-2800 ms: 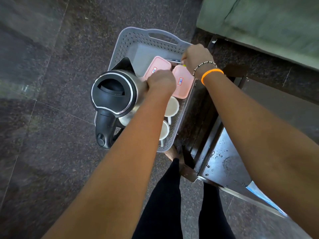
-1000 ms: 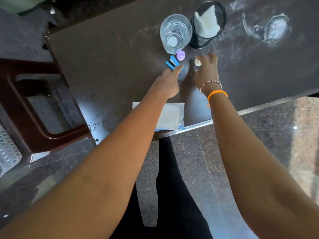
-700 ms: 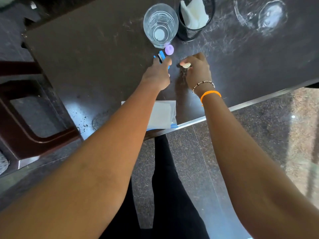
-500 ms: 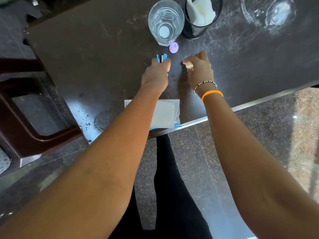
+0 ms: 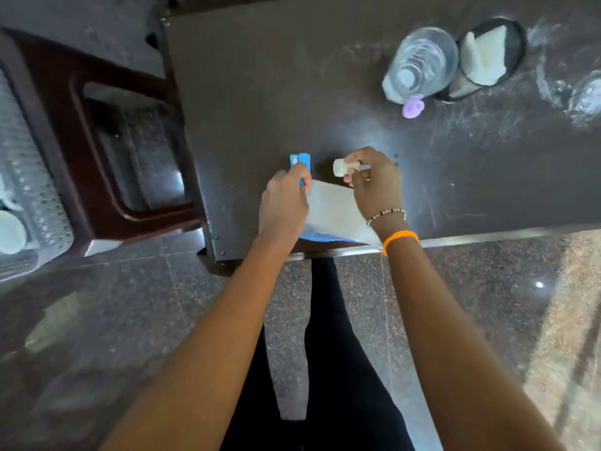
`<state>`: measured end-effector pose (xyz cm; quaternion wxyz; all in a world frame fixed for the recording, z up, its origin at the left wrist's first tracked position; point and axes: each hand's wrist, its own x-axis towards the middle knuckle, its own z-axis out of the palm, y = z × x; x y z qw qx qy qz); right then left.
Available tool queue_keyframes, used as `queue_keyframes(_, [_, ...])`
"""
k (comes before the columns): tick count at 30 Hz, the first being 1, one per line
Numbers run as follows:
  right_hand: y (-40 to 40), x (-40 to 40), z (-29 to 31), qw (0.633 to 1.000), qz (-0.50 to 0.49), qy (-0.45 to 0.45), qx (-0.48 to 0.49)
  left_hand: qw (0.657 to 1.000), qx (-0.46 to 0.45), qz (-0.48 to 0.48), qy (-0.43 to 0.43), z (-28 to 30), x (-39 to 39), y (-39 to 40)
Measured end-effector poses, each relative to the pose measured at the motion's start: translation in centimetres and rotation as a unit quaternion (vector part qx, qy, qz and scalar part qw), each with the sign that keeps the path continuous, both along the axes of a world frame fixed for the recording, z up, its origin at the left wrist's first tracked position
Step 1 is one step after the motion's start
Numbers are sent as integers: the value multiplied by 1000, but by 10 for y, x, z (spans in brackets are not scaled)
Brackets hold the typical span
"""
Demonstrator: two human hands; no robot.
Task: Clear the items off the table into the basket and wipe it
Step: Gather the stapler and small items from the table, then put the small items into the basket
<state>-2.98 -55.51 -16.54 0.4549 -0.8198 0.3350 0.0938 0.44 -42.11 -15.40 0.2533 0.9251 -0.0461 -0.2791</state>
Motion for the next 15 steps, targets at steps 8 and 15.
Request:
queue_keyframes(8, [126, 57, 40, 994, 78, -54, 63, 973, -94, 208, -30, 49, 21, 128])
queue_keyframes(15, [236, 130, 81, 977, 182, -97, 50, 936, -63, 319, -137, 108, 79, 248])
